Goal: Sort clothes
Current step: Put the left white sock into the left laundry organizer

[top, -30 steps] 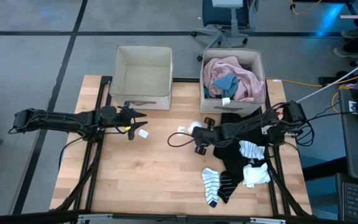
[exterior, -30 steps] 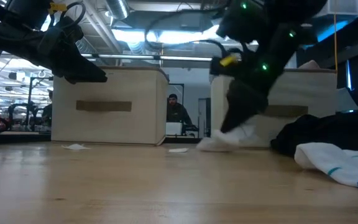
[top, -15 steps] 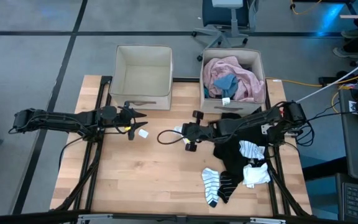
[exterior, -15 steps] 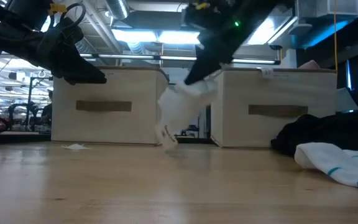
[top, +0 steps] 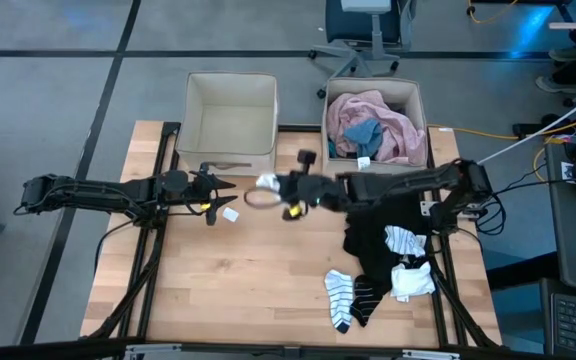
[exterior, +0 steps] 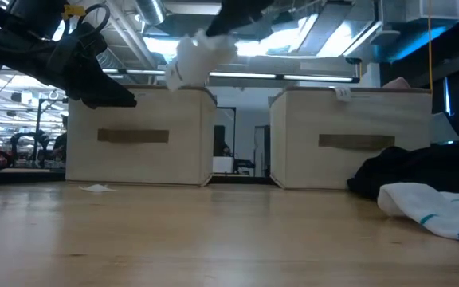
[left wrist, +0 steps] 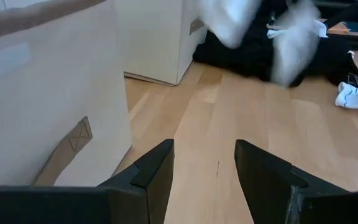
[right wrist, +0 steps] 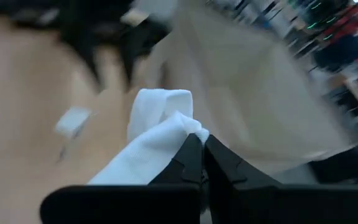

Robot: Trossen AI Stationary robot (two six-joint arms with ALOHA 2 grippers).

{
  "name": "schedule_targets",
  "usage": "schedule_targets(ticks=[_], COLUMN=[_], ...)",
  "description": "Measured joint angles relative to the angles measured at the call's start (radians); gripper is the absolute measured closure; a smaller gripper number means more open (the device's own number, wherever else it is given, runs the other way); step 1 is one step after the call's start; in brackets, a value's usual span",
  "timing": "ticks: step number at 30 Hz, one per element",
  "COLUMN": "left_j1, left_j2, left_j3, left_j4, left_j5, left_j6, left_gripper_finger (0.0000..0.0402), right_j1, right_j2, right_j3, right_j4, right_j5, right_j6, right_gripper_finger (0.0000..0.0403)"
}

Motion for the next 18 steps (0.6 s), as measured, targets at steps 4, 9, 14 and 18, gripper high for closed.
schedule_targets(ticks=[4, 9, 14, 18], left_j1=[0.0, 0.0, 0.0, 0.0], left_j2=[0.0, 0.0, 0.0, 0.0], left_j3=[0.0, 0.0, 0.0, 0.0], left_j4=[0.0, 0.0, 0.0, 0.0], left_j5=[0.0, 0.0, 0.0, 0.0], left_j6=[-0.004, -0.006, -0.007, -0.004], left_gripper_finger=[0.024, 0.024, 0.024, 0.024], right_j1=[-0.068, -0.186, -0.287, -0.336], right_j2=[-0.002, 0.009, 0.055, 0.113], right_j3=[0.028, 0.028, 0.028, 0.028], right_j4=[0.146, 0.312, 0.395, 0.465], right_j5=[-0.017, -0.121, -0.221, -0.256], right_j6=[-0.104, -0.141, -0.095, -0.085], right_gripper_finger=[0.0398, 0.0398, 0.0398, 0.0398])
